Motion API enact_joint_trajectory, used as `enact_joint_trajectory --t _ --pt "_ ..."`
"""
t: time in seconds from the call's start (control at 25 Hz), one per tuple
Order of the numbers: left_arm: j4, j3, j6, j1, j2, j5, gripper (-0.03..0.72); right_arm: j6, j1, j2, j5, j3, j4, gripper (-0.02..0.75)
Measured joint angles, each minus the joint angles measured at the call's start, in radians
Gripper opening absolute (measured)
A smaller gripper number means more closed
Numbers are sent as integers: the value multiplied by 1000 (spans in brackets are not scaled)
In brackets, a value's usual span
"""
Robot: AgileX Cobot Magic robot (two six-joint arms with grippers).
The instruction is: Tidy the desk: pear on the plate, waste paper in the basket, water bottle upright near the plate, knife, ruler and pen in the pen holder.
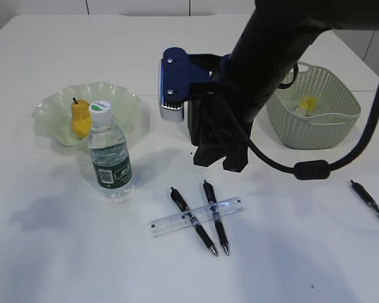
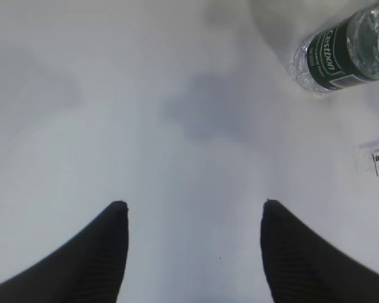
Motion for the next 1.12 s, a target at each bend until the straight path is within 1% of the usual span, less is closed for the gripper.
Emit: enact_joint_trajectory --t 0.28,0.52,0.56,0.64,0.76,1.12 --pt "15 0 0 0 0 -41 466 -144 9 75 -21 -7 24 253" --pt "21 0 0 0 0 -41 467 -202 46 178 -21 -117 75 255" --pt "21 0 0 0 0 -41 466 -204 53 193 -15 -140 92 265" --pt "21 0 0 0 0 -41 467 -206 60 226 -5 -173 119 311" --pt "21 0 0 0 0 -43 467 -206 65 258 24 -184 126 368" --pt "23 0 0 0 0 -55 467 -208 65 304 45 -186 126 388"
